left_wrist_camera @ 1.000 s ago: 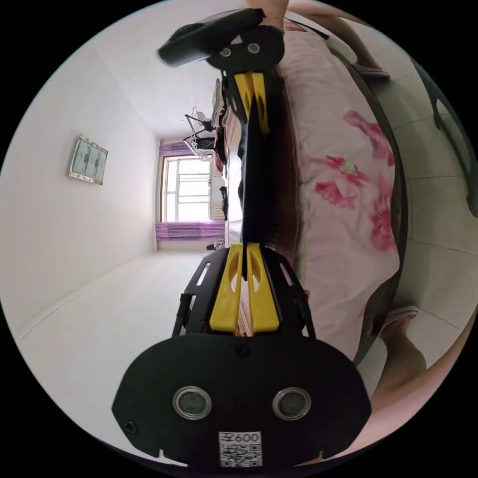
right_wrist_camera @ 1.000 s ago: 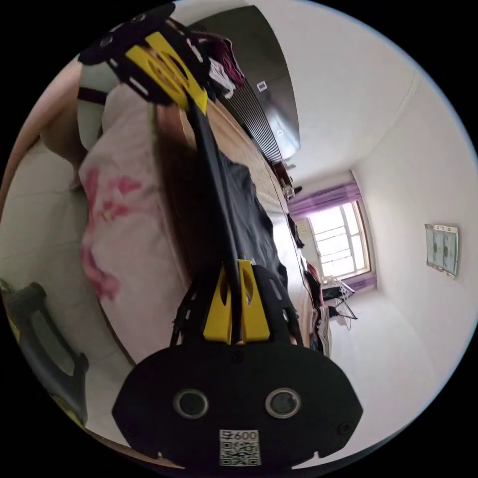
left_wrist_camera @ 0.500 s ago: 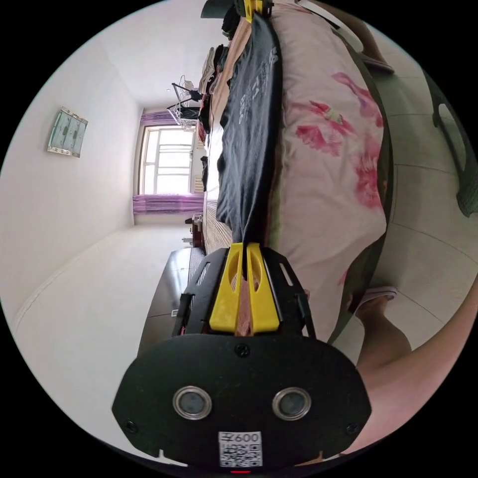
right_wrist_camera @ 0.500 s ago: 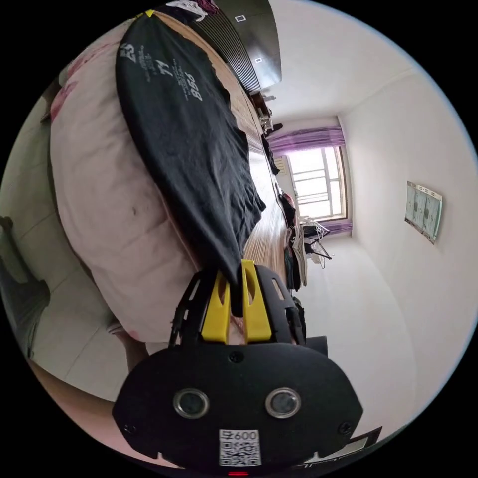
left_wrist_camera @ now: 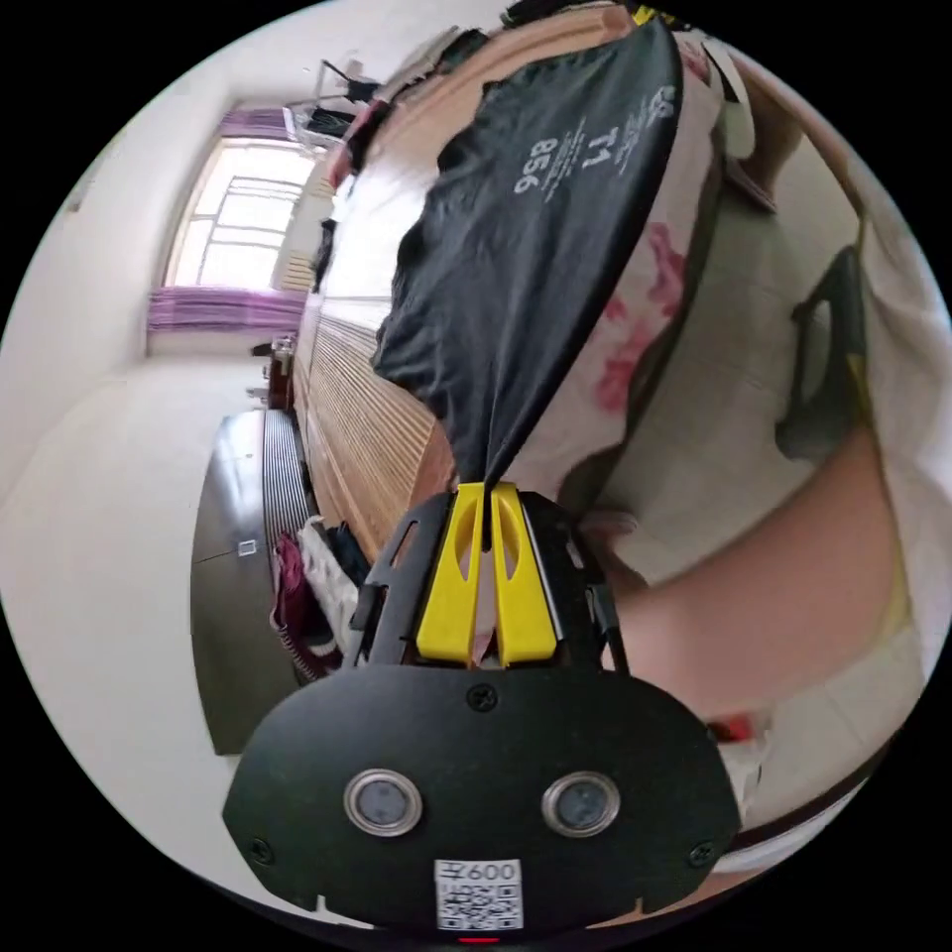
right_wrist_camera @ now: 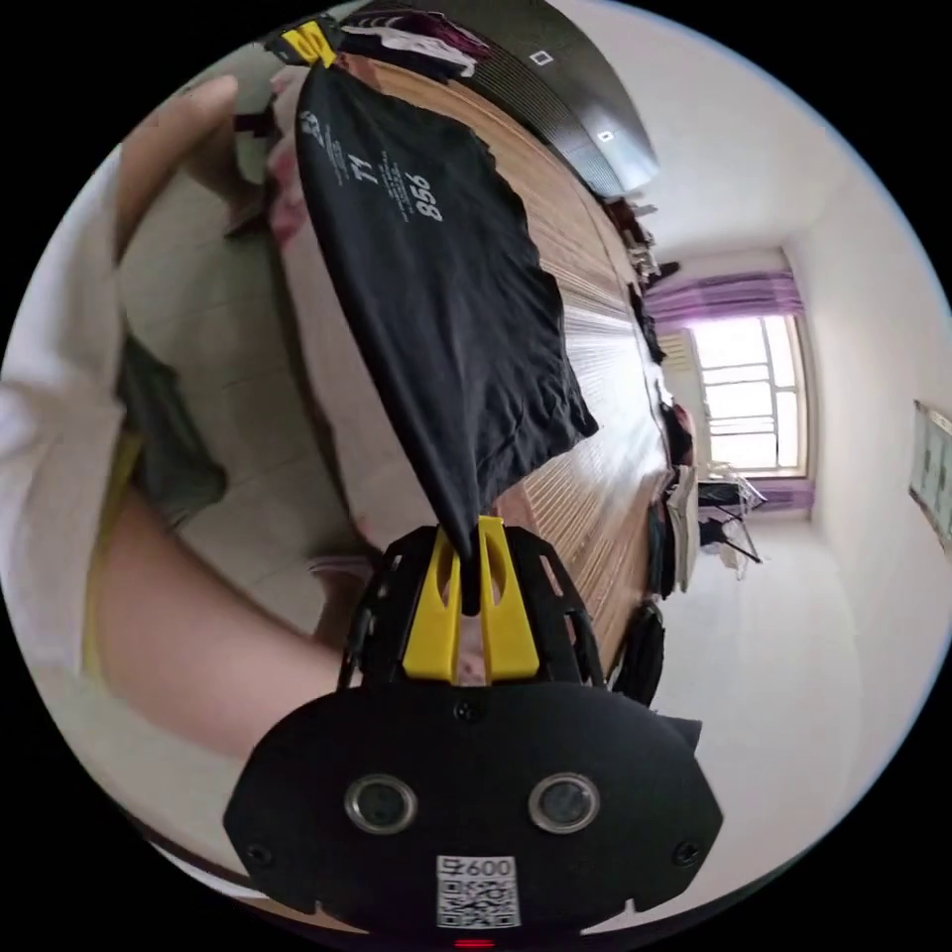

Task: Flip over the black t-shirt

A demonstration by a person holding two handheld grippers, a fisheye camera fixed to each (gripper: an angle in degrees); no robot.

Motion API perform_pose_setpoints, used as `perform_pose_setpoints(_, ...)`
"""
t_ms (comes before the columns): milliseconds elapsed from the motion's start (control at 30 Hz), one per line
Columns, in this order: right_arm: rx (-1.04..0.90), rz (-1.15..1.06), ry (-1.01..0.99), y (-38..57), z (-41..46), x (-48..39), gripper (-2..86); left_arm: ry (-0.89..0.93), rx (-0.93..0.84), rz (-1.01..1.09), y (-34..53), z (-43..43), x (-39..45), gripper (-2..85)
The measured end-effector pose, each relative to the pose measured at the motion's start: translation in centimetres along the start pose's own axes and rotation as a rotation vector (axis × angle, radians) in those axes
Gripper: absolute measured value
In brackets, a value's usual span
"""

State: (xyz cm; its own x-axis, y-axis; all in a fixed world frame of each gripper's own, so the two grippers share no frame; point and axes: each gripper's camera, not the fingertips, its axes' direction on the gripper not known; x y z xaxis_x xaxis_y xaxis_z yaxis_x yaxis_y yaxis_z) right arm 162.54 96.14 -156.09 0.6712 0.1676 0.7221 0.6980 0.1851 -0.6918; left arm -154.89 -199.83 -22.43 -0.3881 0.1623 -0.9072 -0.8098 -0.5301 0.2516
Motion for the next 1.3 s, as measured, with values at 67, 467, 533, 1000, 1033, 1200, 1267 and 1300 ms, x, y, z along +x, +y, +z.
perform_pose_setpoints(67, -0.013, -0.013, -0.097, 2.8, -9.0, -1.6, 0.3, 0.006, -0.024, 0.014, -1.1, -7.5, -0.6, 1.7)
perform_pose_setpoints(467, 0.138, 0.091, 0.150, 1.9, -33.7, -2.9, -0.8, -0.202, 0.237, -0.186, -11.6, -24.6, -11.0, 1.3)
perform_pose_setpoints(533, 0.144, 0.116, 0.191, -0.1, -32.8, -1.1, -0.8, -0.221, 0.282, -0.183, -15.3, -23.3, -13.6, 1.3)
perform_pose_setpoints(1000, 0.190, 0.282, 0.333, -5.1, -55.5, -5.7, -0.8, -0.408, 0.327, -0.384, -32.1, -27.9, -19.6, 1.4)
perform_pose_setpoints(1033, 0.191, 0.269, 0.326, -4.5, -58.5, -7.9, -0.8, -0.401, 0.323, -0.370, -32.5, -28.8, -18.1, 1.4)
perform_pose_setpoints(1200, 0.171, 0.185, 0.249, -1.9, -74.0, -14.0, -0.8, -0.414, 0.295, -0.306, -32.9, -35.9, -13.8, 1.4)
perform_pose_setpoints(1267, 0.168, 0.163, 0.205, -1.5, -81.9, -14.2, -0.8, -0.363, 0.295, -0.303, -33.1, -40.4, -14.3, 1.4)
perform_pose_setpoints(1300, 0.173, 0.159, 0.190, -1.5, -83.6, -14.0, -0.8, -0.344, 0.291, -0.304, -33.3, -41.3, -14.6, 1.4)
